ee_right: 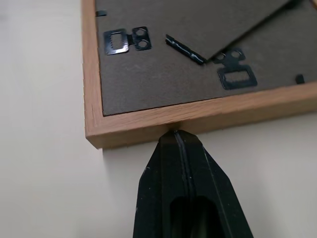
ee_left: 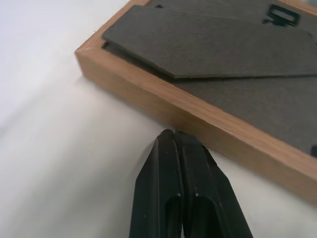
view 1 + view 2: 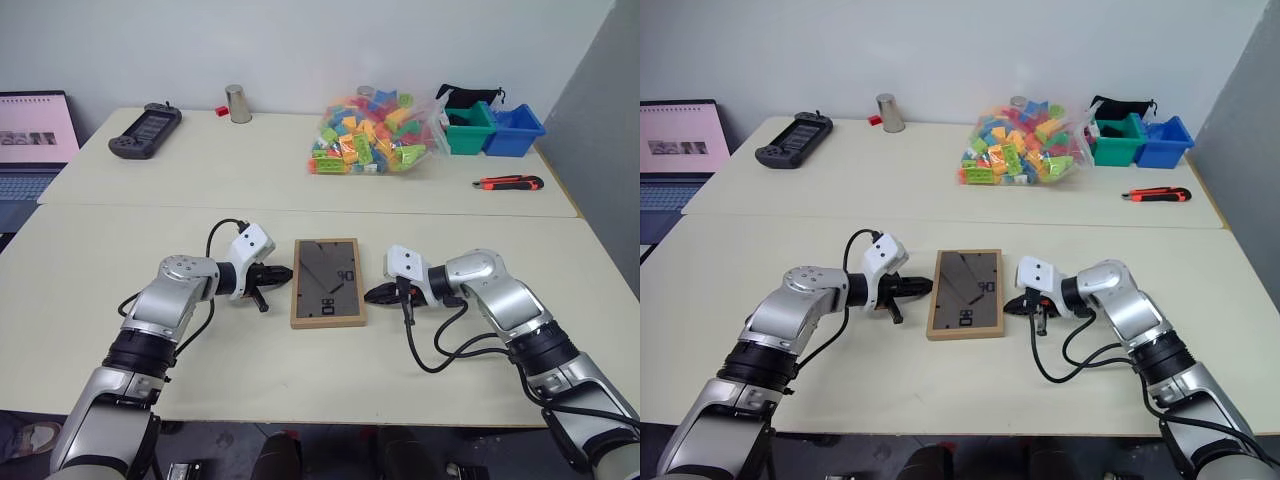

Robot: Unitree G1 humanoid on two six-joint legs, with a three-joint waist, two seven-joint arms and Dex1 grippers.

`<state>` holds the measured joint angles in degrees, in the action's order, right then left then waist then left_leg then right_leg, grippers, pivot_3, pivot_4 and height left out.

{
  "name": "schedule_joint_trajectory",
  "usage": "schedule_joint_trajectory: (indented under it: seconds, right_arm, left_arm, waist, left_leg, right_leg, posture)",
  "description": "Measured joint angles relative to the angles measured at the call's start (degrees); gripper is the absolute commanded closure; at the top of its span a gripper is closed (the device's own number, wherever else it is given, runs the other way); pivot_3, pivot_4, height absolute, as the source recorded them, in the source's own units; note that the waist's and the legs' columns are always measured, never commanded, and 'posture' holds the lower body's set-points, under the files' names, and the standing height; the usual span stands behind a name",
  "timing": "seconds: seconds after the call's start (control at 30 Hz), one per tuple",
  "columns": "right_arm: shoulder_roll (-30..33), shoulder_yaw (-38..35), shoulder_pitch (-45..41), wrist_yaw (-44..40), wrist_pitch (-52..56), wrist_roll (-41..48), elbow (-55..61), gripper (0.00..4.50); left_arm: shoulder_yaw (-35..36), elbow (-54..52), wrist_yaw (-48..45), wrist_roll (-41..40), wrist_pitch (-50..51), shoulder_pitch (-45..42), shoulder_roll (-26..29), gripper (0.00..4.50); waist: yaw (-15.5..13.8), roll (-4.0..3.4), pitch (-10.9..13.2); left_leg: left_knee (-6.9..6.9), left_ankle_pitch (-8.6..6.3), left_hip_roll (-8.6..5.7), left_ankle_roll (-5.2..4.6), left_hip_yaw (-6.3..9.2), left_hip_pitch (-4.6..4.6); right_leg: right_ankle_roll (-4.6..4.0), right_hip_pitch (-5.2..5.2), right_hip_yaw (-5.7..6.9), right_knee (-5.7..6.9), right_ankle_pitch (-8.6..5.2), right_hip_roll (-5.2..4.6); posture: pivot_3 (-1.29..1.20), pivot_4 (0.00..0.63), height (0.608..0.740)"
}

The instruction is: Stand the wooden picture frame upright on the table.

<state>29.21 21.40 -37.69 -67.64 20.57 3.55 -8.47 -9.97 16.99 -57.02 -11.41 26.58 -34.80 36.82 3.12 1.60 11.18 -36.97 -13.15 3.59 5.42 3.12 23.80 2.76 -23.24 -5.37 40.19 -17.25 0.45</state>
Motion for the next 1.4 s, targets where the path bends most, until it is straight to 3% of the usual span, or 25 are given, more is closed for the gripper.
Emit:
schedule_joint_trajectory:
  seconds: [0.3, 0.57, 0.93, 1.23, 1.3, 1.4]
  right_arm:
    - [-0.11, 0.03, 0.16, -0.56, 0.53, -0.02, 0.71, 4.5]
    - [4.81, -0.91, -2.02, -1.26, -6.94, -1.16, -8.31, 4.5]
    - [3.12, -1.38, -6.14, -2.16, -14.56, -3.12, -15.79, 4.5]
    - [1.54, -0.98, -6.31, -2.06, -15.88, -4.66, -17.14, 4.5]
    - [1.46, -0.98, -6.3, -1.95, -15.78, -4.67, -17.12, 4.5]
    - [0.83, -0.98, -6.3, -1.4, -15.53, -4.71, -17.01, 4.5]
  left_arm:
    - [-0.61, 2.52, -3.28, 2.34, -2.56, -1.6, 0.19, 4.46]
    - [0.7, 3.26, -6.98, 2.25, -1.11, -1.59, 5.32, 4.46]
    - [8.64, 12.71, -11.03, -13.18, 37.1, -10.73, 4.8, 2.31]
    - [5.17, 15.87, -13.74, -15.61, 47.31, -13.58, 4.35, 0.38]
    - [4.5, 15.05, -14.21, -16.17, 48.48, -13.28, 4.34, 0.1]
    - [3.41, 14.48, -14.67, -16.79, 49.29, -12.76, 4.19, 0.1]
  waist:
    - [0.09, 0.0, 0.0]
    - [0.29, 0.0, 0.0]
    - [0.77, 0.0, 0.0]
    - [1.48, 0.0, 0.0]
    - [1.61, 0.0, 0.0]
    - [1.65, 0.0, 0.0]
  left_leg:
    - [0.0, 0.0, 0.0, 0.0, 0.0, -0.01]
    - [0.01, 0.0, 0.01, -0.01, 0.0, -0.03]
    - [-0.01, 0.0, -0.01, 0.0, 0.08, -0.02]
    - [-0.01, 0.05, -0.01, 0.08, 0.16, -0.04]
    - [-0.01, 0.05, -0.02, 0.08, 0.16, -0.06]
    - [-0.01, 0.05, -0.02, 0.07, 0.17, -0.09]
  right_leg:
    - [0.0, 0.0, 0.0, 0.01, 0.0, 0.0]
    - [0.0, 0.0, 0.0, 0.02, 0.0, 0.01]
    - [0.0, 0.0, 0.08, 0.15, 0.0, 0.01]
    - [0.0, -0.01, 0.14, 0.29, 0.0, 0.0]
    - [0.0, -0.01, 0.13, 0.32, 0.0, 0.0]
    - [-0.01, -0.01, 0.13, 0.39, -0.01, 0.0]
  posture:
    - [0.0, 0.15, 0.74]
    - [0.0, 0.15, 0.74]
    - [0.0, 0.15, 0.74]
    - [0.0, 0.15, 0.74]
    - [0.0, 0.15, 0.74]
    - [0.0, 0.15, 0.74]
